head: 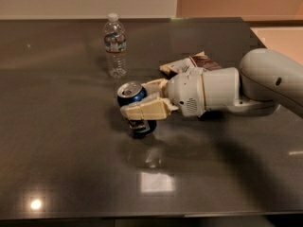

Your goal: Place pepsi can upright

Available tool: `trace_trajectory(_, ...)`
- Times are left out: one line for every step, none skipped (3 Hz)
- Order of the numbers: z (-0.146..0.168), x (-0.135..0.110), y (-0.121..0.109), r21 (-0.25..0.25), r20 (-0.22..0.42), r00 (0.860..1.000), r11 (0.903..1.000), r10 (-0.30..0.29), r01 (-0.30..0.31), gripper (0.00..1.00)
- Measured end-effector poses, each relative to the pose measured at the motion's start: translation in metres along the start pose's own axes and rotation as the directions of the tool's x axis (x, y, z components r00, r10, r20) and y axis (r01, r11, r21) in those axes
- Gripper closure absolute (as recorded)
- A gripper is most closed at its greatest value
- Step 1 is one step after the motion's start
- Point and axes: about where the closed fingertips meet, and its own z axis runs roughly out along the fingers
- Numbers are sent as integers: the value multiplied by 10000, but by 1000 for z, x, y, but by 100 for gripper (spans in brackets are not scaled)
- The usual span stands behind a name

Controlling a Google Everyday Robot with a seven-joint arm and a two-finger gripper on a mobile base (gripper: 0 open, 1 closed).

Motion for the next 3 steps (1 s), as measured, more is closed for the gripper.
trace_trajectory(1, 9, -6, -116, 604, 9979, 9997, 226, -219, 58)
trace_trajectory(-1, 14, -11, -268, 1112, 9931, 9991, 367, -339, 35)
trace_trajectory(1, 14, -9, -304, 1099, 9933, 9990, 348, -317, 12)
